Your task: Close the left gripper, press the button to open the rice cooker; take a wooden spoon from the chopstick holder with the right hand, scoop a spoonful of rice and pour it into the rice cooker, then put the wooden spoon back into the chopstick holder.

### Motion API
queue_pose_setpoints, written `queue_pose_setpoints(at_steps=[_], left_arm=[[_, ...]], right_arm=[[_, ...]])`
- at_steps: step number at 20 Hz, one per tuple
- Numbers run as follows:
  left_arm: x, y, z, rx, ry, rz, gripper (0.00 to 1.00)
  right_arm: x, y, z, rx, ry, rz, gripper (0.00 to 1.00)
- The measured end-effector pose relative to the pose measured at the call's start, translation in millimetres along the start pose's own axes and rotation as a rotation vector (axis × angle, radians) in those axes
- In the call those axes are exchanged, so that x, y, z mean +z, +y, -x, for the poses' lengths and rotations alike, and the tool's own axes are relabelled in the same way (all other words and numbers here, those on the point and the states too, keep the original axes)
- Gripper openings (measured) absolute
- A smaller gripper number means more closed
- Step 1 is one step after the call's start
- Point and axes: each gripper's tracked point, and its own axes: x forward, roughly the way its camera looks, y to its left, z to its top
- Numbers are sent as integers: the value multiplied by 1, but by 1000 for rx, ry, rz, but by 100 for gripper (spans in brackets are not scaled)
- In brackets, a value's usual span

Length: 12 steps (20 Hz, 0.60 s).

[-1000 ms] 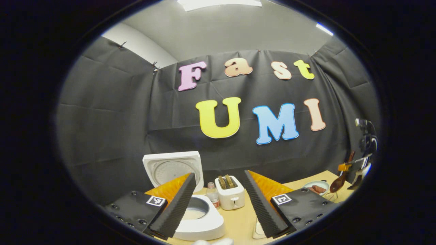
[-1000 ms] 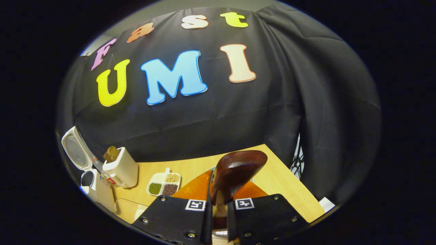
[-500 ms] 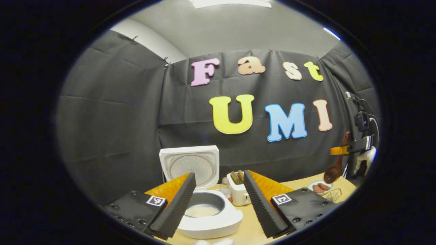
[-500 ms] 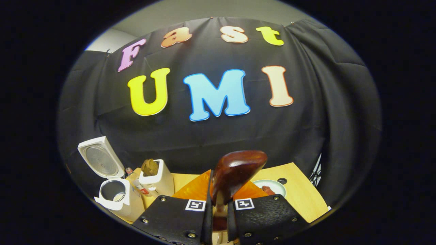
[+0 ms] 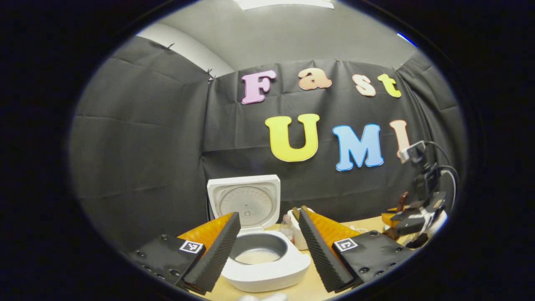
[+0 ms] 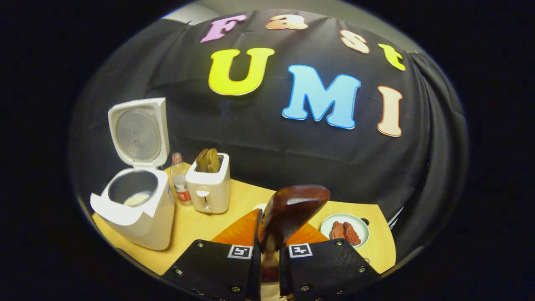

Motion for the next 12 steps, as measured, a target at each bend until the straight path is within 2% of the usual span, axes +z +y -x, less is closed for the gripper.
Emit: queue_pose_setpoints(at_steps=[1, 6, 12], left_arm=[[-1, 2, 0, 1, -2, 2, 96], [-12, 9, 2, 13, 14, -1, 96], [-24, 12, 0, 21, 34, -9, 96]], right_arm=[[-12, 5, -5, 0, 20, 46, 17], [-62, 21, -25, -4, 108, 224, 17], [-103, 28, -34, -15, 202, 261, 17]])
